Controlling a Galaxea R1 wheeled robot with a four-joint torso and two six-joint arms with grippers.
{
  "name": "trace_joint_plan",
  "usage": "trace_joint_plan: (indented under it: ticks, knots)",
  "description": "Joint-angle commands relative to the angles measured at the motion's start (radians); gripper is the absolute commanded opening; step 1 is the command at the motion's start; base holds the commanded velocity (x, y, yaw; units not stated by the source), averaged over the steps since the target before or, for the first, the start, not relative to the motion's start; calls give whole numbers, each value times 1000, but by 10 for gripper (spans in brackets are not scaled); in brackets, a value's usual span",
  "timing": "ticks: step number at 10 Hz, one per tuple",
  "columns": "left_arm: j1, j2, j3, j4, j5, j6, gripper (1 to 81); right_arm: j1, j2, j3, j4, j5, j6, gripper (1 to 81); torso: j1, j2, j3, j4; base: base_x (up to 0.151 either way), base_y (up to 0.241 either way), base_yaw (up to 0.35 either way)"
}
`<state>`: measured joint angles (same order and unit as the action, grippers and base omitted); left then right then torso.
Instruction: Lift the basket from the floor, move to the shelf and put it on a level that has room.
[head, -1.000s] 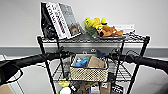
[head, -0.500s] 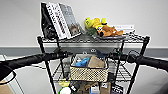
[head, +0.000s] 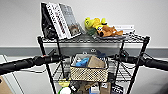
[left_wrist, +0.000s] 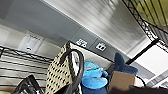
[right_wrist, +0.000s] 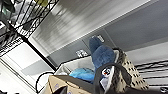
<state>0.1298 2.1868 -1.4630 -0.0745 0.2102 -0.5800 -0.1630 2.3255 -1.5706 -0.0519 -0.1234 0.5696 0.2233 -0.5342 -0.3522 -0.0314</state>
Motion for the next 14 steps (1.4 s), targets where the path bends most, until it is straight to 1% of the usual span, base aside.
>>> trace_joint_plan:
  ticks: [1,4,6,7,8,10,11,13,14]
  knots:
    - [-86,-131,164,18,-8,5,811,105,-200,233,-6,22,13,811,0,0,0,0,0,0,0]
    - [-2,-240,274,16,-15,5,811,37,-340,363,-8,21,13,811,0,0,0,0,0,0,0]
    - [77,-340,369,30,-72,8,811,-39,-427,443,-14,24,10,811,0,0,0,0,0,0,0]
    - [129,-378,412,30,-78,11,811,-83,-461,477,-14,24,10,811,0,0,1,0,0,0,0]
    - [188,-413,446,45,-106,11,811,-137,-486,503,-14,22,10,811,0,-1,1,0,0,0,0]
    - [334,-452,474,82,-183,12,811,-270,-500,505,-16,24,6,811,-1,-1,1,0,0,0,0]
    - [413,-453,478,116,-216,12,811,-325,-503,499,-16,24,3,811,-1,-2,2,0,0,0,0]
    - [582,-435,455,171,-325,12,811,-433,-493,483,-16,24,1,811,-2,-2,2,0,0,0,0]
    - [664,-420,432,195,-366,12,811,-485,-489,483,-17,24,-2,811,-2,-3,3,0,0,0,0]
